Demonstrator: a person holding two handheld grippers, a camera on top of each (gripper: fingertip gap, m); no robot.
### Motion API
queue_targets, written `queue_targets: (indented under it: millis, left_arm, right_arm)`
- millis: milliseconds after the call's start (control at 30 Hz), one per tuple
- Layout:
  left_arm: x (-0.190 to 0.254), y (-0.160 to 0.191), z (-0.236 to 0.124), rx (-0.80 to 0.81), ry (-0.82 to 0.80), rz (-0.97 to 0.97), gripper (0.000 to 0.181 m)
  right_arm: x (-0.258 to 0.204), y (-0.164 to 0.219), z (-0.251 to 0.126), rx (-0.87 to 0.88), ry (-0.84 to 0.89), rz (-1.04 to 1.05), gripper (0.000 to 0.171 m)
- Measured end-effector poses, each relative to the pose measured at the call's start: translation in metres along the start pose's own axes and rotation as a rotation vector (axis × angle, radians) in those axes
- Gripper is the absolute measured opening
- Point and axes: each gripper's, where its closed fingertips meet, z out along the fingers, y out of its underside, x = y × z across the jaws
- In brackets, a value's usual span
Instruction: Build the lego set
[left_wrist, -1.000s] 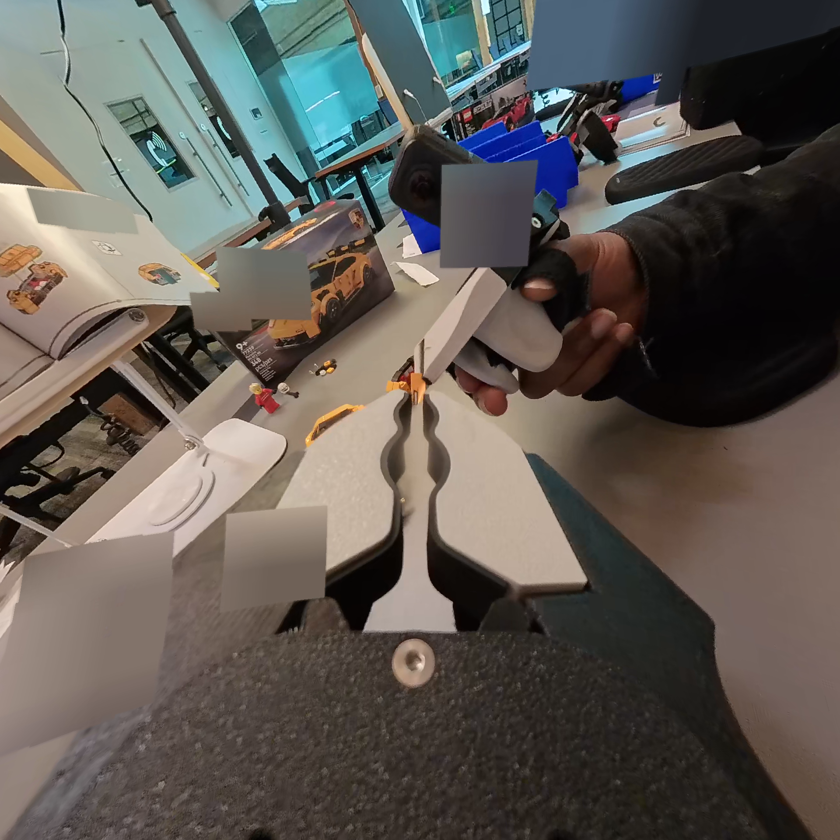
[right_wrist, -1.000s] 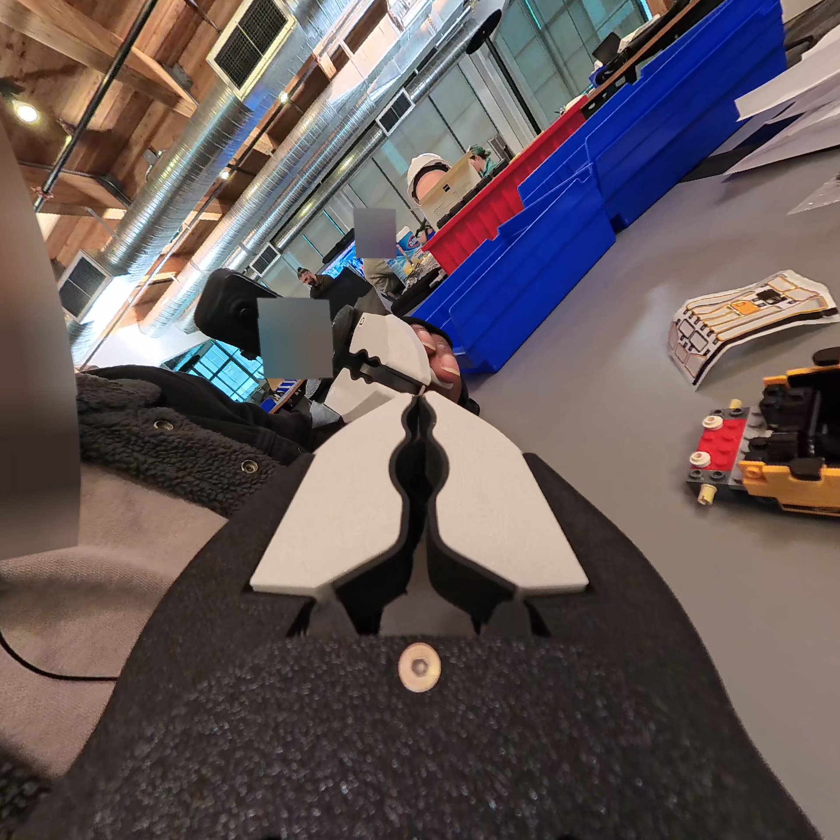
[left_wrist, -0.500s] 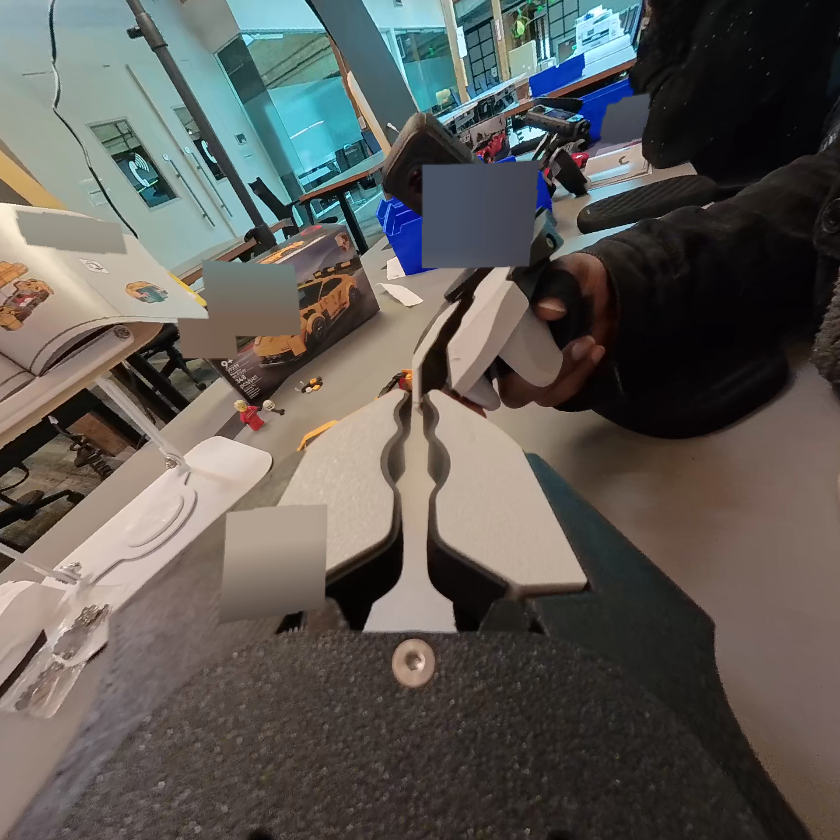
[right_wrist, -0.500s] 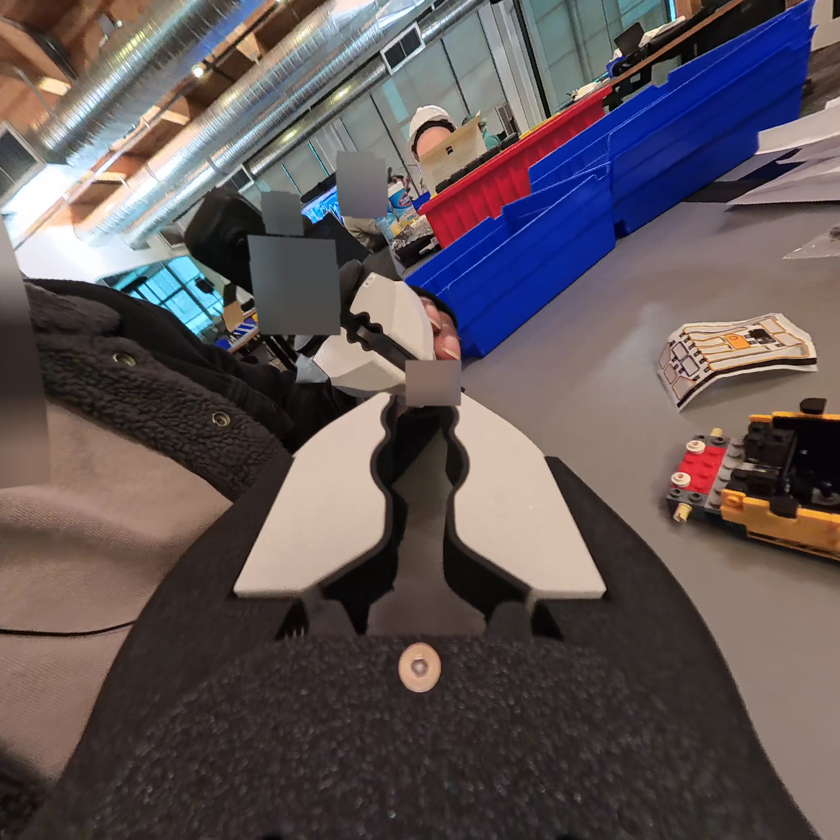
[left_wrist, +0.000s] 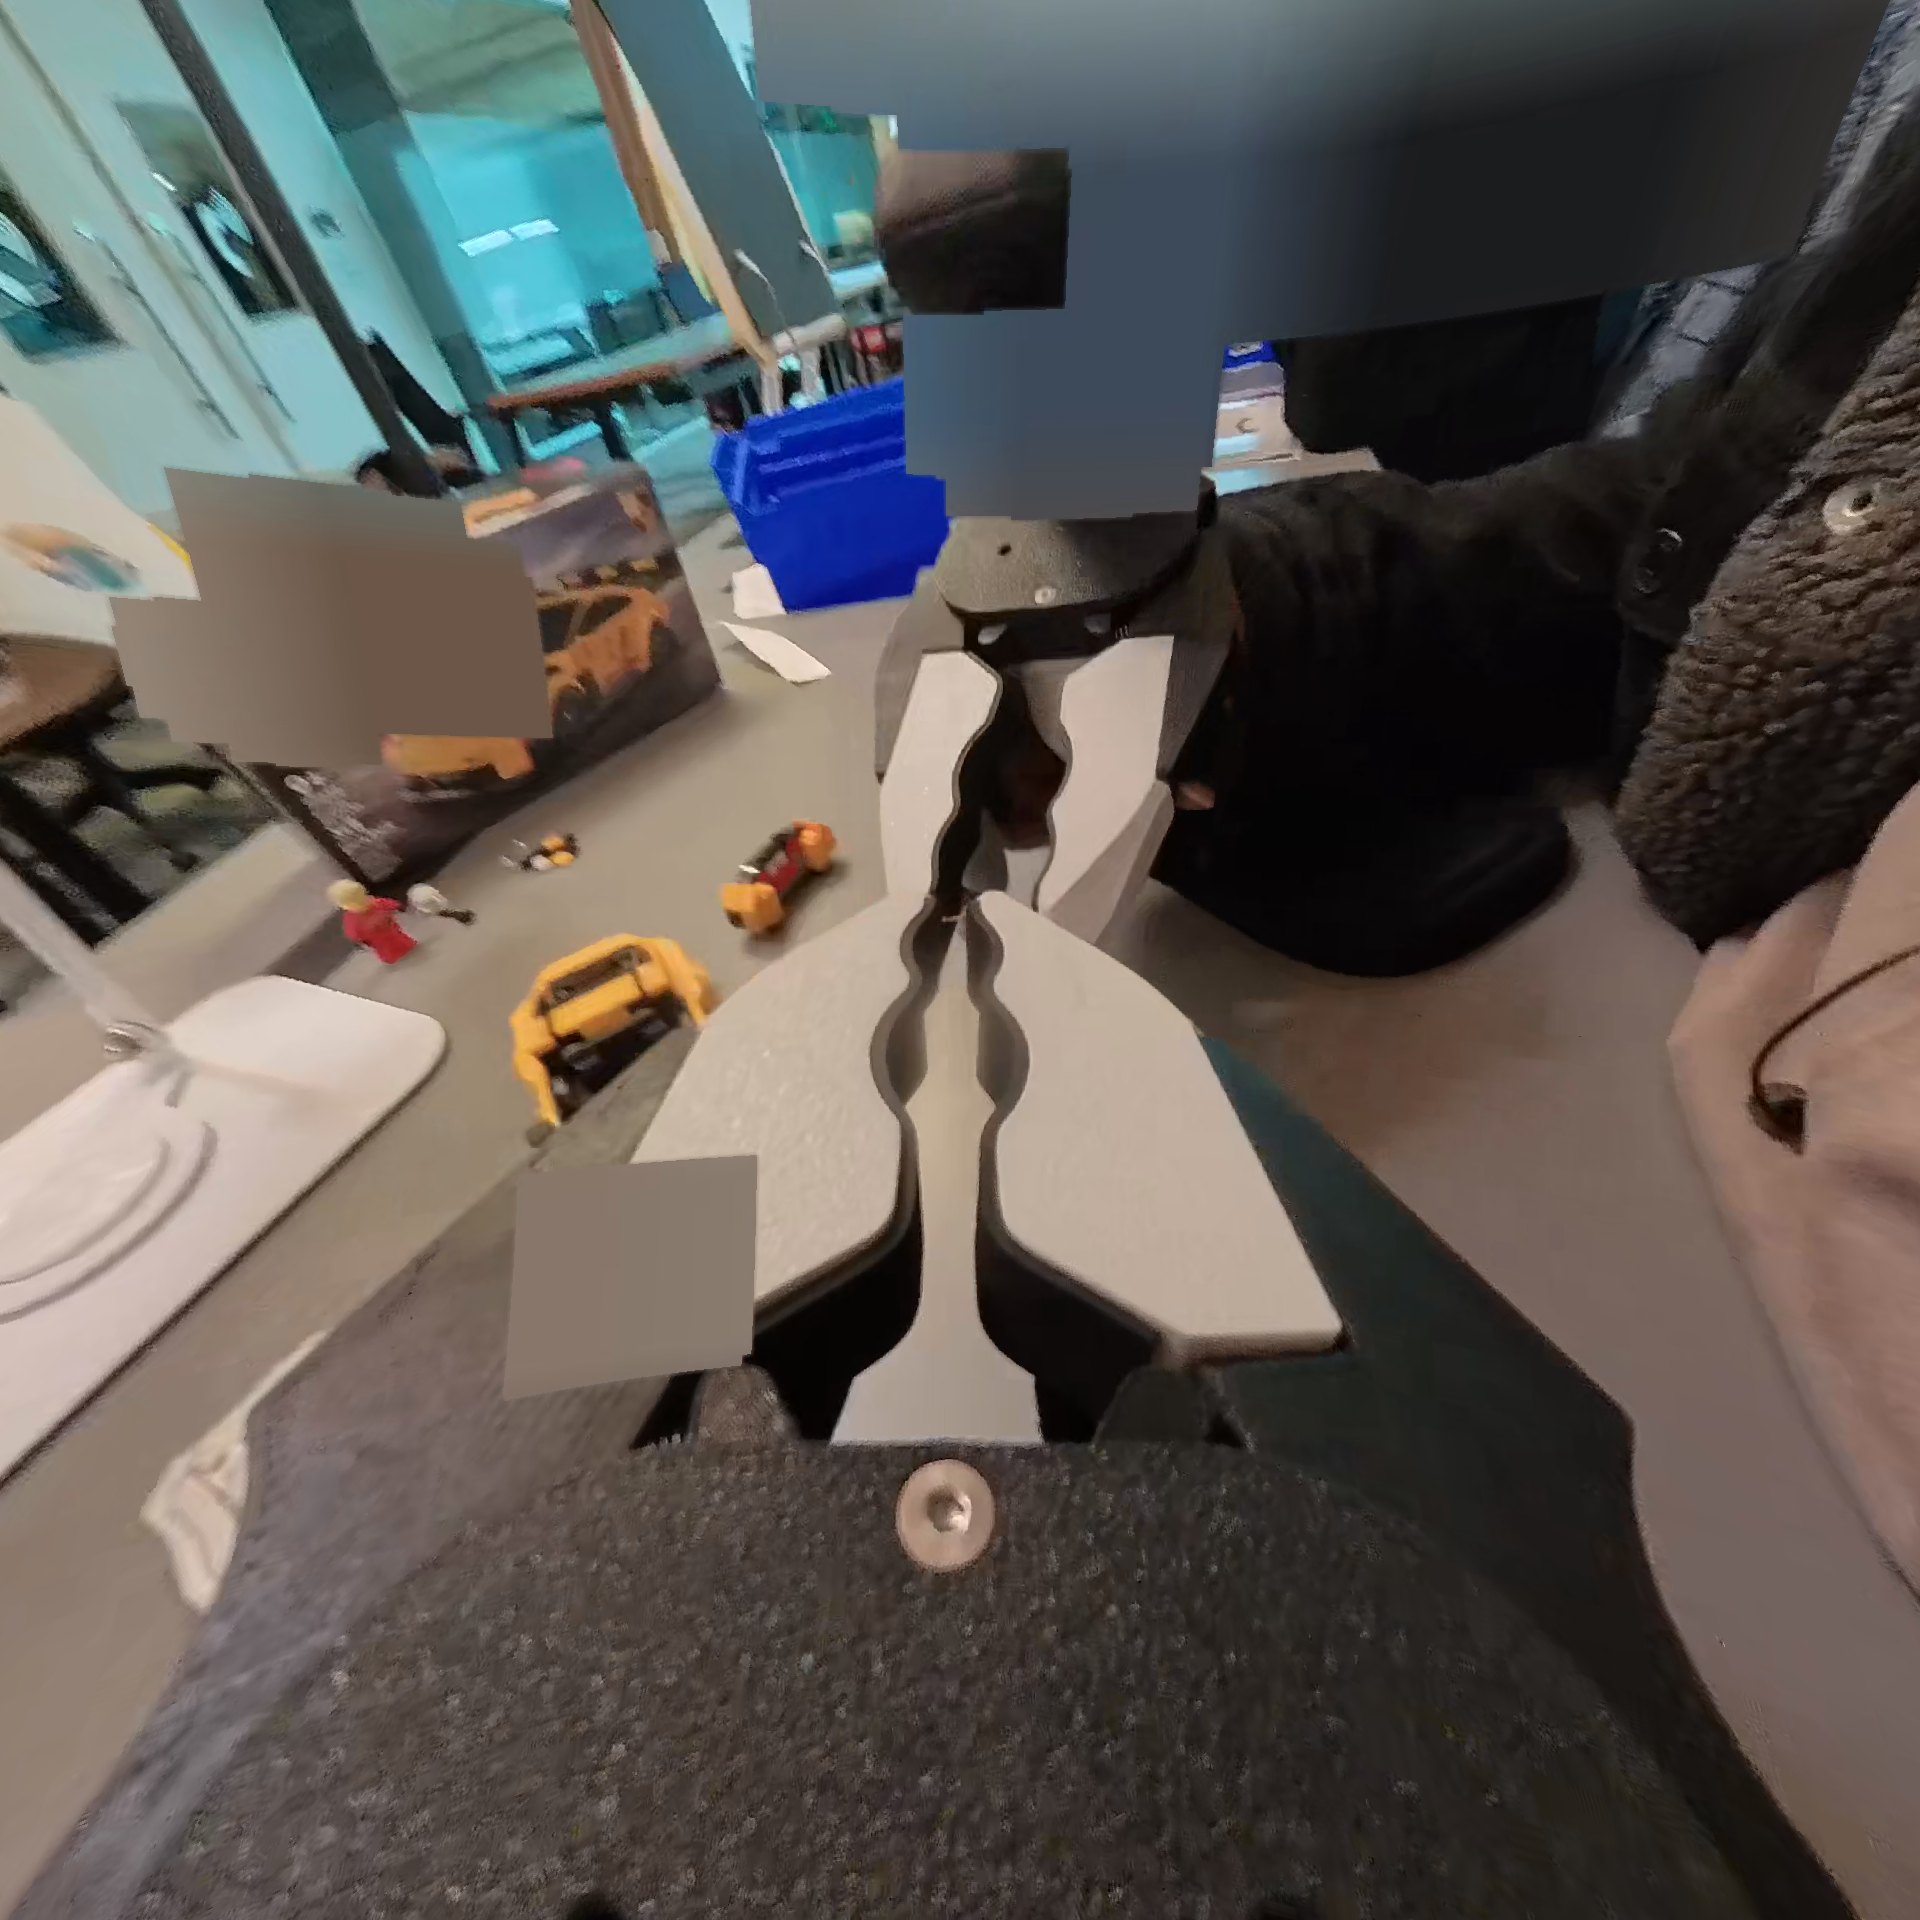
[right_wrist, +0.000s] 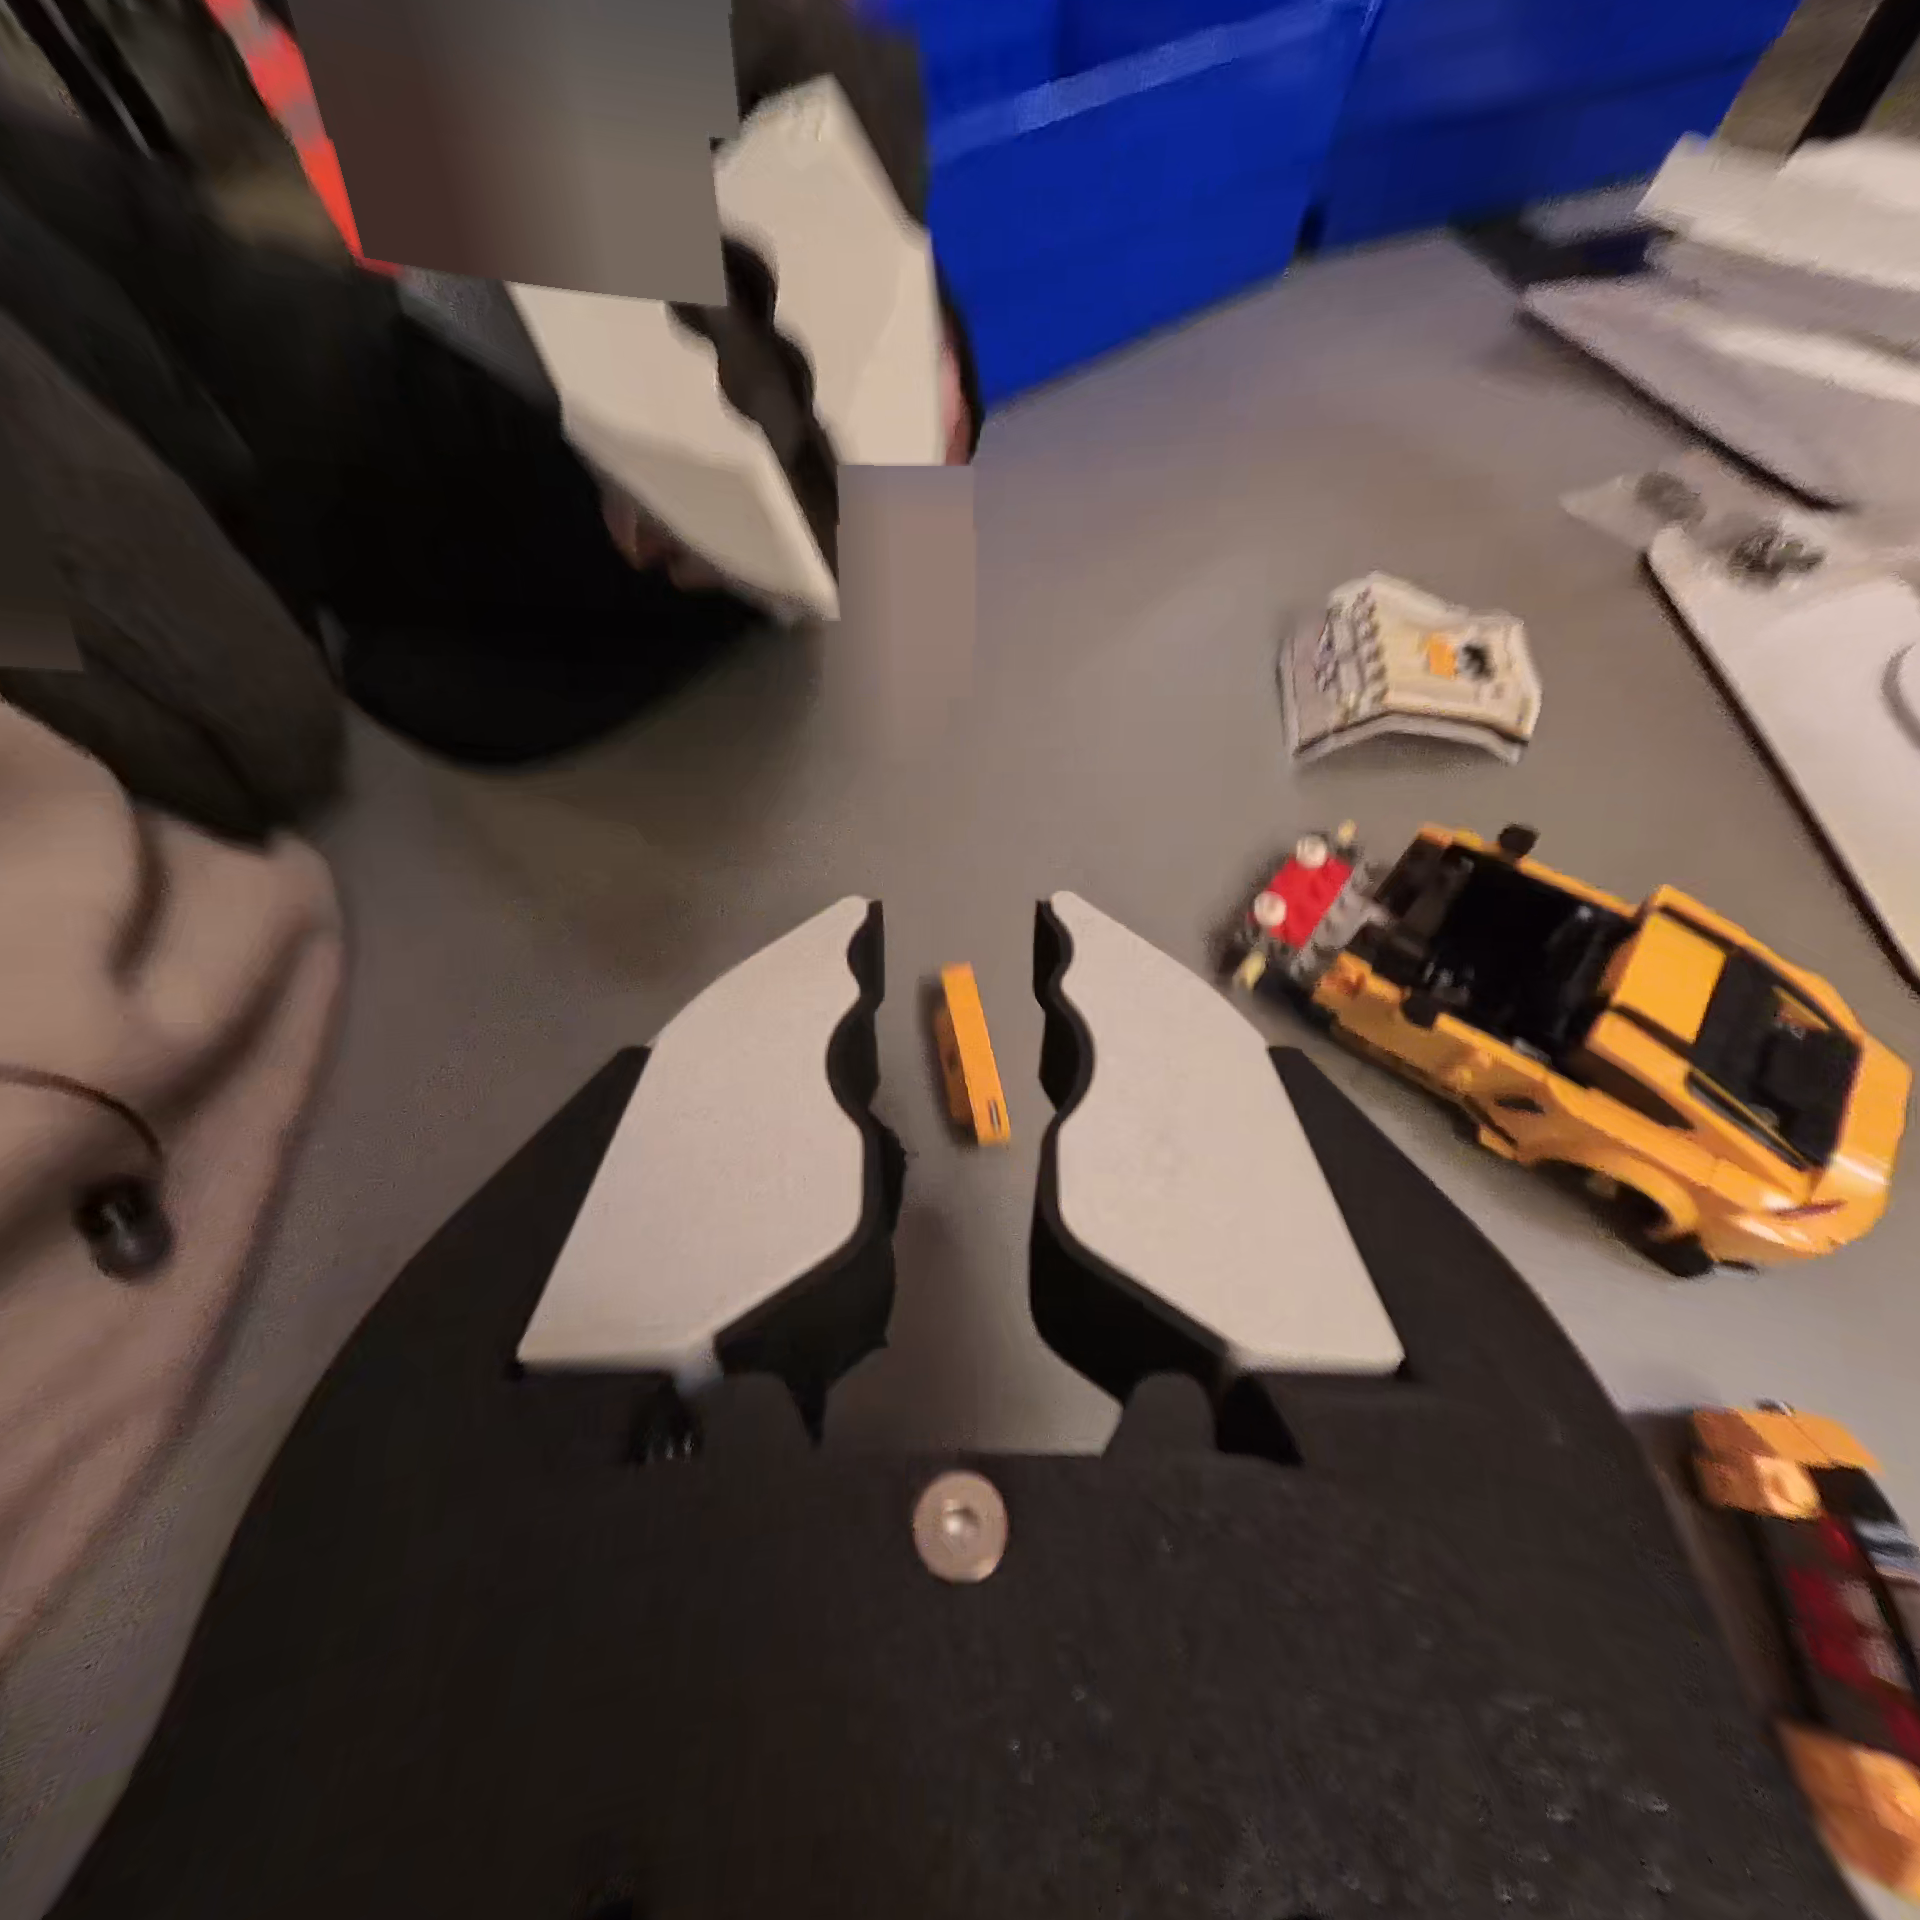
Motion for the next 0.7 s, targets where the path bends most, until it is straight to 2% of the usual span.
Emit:
queue_targets:
  millis: [167,333,400,467,567,700]
  left_arm:
    - [0.003,0.022,0.005,-0.052,0.084,-0.083,0.004]
    - [0.005,0.035,0.009,-0.086,0.123,-0.116,0.003]
    - [0.005,0.038,0.010,-0.093,0.135,-0.128,0.003]
    - [0.006,0.039,0.009,-0.091,0.144,-0.137,0.004]
    - [0.006,0.039,0.008,-0.082,0.151,-0.143,0.004]
    - [0.007,0.037,0.008,-0.071,0.151,-0.131,0.005]
  right_arm:
    - [0.000,0.047,0.010,-0.268,-0.044,-0.108,0.031]
    - [0.001,0.062,0.023,-0.382,-0.113,-0.167,0.029]
    - [0.003,0.067,0.028,-0.414,-0.122,-0.178,0.021]
    - [0.004,0.065,0.029,-0.401,-0.131,-0.177,0.010]
    - [0.005,0.064,0.028,-0.366,-0.122,-0.181,0.009]
    - [0.001,0.045,0.025,-0.226,-0.114,-0.161,0.009]
